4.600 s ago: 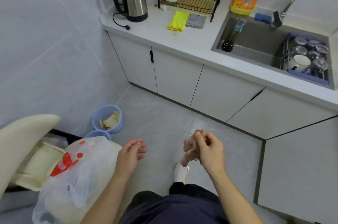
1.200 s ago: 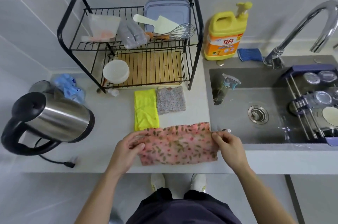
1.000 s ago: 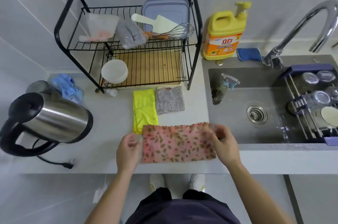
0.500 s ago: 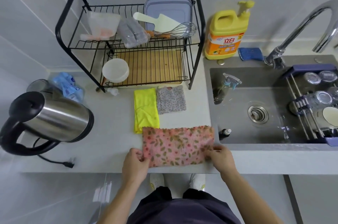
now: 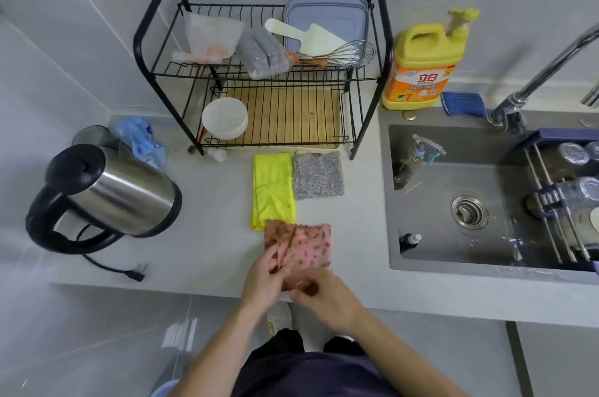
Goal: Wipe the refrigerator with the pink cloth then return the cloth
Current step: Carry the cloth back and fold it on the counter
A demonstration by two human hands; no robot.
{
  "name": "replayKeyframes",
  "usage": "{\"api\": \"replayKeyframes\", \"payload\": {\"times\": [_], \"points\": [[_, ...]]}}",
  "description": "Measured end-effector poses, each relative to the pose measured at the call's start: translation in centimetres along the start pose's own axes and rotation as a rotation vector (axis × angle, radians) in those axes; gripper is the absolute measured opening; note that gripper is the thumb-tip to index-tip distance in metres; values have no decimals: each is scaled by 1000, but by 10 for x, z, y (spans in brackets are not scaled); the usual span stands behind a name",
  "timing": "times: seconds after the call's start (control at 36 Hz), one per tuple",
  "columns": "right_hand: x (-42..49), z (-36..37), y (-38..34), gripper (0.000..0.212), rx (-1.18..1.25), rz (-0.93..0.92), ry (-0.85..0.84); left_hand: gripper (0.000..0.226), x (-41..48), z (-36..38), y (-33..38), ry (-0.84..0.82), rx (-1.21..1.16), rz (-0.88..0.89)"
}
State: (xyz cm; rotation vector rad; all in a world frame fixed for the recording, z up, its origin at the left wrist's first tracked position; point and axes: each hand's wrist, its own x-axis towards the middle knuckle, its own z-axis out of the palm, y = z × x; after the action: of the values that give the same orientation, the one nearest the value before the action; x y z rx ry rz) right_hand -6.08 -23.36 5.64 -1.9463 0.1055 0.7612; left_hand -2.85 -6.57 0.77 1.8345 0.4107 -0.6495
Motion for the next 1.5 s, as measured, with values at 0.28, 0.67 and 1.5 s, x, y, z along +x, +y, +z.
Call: {"api": "replayKeyframes", "payload": {"times": [0.28, 0.67, 1.5], "points": [[1, -2, 38, 10, -98, 144, 147, 63, -10, -10, -17, 207, 141, 90], [1, 6, 46, 24, -229, 105, 140, 30, 18, 0, 9, 305, 595, 247], [12, 9, 57, 26, -333, 44, 203, 8, 31, -5, 8, 538, 526, 232]]}}
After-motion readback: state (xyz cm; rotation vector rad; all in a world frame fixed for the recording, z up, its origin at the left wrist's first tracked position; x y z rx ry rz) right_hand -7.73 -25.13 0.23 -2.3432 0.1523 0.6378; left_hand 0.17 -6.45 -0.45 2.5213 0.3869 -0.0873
